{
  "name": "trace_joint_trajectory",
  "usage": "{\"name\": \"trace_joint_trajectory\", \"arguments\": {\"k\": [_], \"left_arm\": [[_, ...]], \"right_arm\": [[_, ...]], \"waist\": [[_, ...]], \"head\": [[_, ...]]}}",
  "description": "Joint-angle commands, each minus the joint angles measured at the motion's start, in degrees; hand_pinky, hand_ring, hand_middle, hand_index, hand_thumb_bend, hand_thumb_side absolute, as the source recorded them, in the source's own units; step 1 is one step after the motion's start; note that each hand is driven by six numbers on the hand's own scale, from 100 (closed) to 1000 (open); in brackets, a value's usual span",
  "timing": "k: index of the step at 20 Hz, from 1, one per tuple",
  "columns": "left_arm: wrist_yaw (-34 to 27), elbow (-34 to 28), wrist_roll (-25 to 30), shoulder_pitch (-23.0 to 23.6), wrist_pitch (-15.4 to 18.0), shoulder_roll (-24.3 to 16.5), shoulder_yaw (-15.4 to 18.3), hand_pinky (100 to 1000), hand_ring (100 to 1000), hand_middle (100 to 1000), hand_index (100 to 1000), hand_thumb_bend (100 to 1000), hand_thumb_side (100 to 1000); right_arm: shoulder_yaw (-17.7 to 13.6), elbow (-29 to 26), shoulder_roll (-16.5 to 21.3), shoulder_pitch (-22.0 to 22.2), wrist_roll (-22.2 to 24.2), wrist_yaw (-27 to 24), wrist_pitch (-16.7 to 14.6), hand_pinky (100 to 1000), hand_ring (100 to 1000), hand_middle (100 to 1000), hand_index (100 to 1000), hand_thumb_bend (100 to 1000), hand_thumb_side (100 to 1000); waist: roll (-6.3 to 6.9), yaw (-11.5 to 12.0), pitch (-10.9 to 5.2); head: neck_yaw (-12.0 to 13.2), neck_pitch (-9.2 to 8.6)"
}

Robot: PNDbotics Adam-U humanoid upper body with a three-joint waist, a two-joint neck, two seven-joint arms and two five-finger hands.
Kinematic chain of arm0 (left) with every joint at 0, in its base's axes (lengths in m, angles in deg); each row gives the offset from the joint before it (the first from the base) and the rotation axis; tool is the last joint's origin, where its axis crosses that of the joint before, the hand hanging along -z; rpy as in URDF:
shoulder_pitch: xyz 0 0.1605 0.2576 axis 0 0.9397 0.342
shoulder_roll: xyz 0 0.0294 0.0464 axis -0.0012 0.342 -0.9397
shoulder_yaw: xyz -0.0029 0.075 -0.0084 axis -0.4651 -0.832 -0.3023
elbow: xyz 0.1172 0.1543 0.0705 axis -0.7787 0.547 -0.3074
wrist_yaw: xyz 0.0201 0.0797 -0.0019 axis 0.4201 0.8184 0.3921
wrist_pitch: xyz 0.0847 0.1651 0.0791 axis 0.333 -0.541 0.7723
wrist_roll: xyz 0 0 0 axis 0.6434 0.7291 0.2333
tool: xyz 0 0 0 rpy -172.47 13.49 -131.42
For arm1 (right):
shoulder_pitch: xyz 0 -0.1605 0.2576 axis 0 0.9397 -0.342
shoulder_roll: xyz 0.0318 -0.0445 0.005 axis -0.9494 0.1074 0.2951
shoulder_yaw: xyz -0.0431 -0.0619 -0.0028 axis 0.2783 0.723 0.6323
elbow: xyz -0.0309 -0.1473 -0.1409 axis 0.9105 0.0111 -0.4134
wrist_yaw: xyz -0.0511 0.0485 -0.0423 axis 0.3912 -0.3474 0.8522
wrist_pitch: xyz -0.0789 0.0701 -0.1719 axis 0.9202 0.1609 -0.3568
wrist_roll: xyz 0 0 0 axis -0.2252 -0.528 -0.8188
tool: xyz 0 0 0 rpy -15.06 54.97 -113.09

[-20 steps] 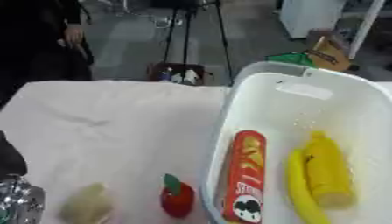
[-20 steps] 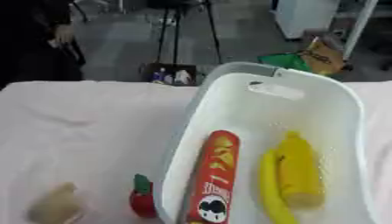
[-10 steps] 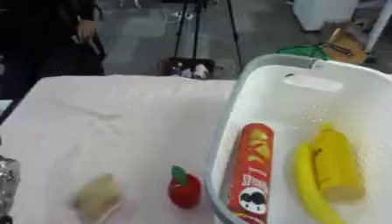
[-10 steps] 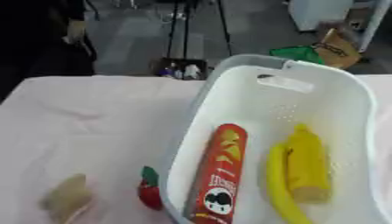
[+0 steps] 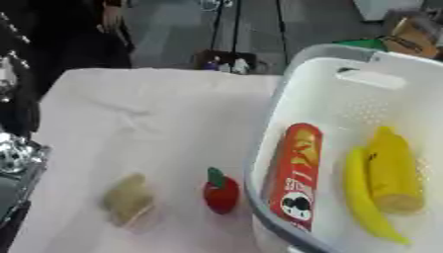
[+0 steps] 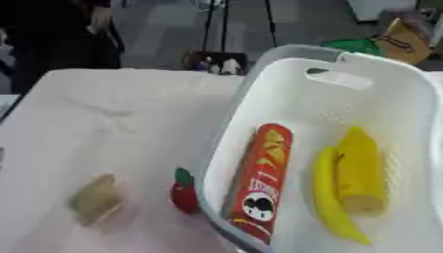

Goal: Pick up objects on the table and place them in the box.

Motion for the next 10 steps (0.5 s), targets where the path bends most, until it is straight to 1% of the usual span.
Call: {"name": "trace_joint_trajectory", "arguments": {"k": [1,4,6,7,8,9,10], "left_arm": [[2.7,3.5,2.6,-0.6,-2.4,-6.0,-3.7,1000,1000,963,1000,687,925],[5.3,7.6,5.2,-1.3,-5.0,-10.2,-7.8,1000,1000,972,1000,779,871],[7.0,10.5,6.9,-2.2,-6.8,-13.1,-10.7,1000,1000,973,1000,785,867],[7.9,12.0,7.8,-2.4,-7.6,-14.5,-12.1,1000,1000,987,1000,895,862],[8.8,13.4,8.7,-2.5,-8.5,-16.0,-13.6,1000,1000,987,1000,895,862],[9.7,14.9,9.6,-2.8,-9.5,-17.5,-15.1,1000,1000,991,1000,1000,881],[10.7,16.4,10.6,-3.4,-10.4,-19.0,-16.6,1000,1000,991,1000,1000,881]], "right_arm": [[0.3,-1.0,0.6,-0.4,0.0,0.4,0.3,665,560,443,625,100,599],[0.5,-1.0,0.6,-0.3,0.1,0.3,0.3,665,560,443,625,100,599],[0.6,-1.0,0.4,-0.2,0.2,0.1,0.3,665,560,443,625,100,599],[0.7,-1.0,0.4,-0.2,0.3,0.1,0.3,665,561,442,624,100,599],[0.7,-1.0,0.4,-0.2,0.4,0.0,0.3,665,561,442,624,100,599],[0.8,-1.0,0.3,-0.2,0.4,0.0,0.3,665,561,442,623,100,599],[0.9,-1.0,0.3,-0.2,0.5,0.0,0.2,665,561,442,623,100,599]], "waist": [[-0.26,-0.3,-1.31],[-0.44,-0.8,-1.65],[-0.60,-1.1,-1.78],[-0.59,-1.2,-1.79],[-0.62,-1.4,-1.82],[-0.65,-1.6,-1.81],[-0.72,-1.7,-1.81]], "head": [[0.0,0.38],[-0.2,0.03],[-0.2,-0.14],[-0.2,-0.40],[-0.2,-0.56],[-0.1,-0.81],[0.0,-0.99]]}}
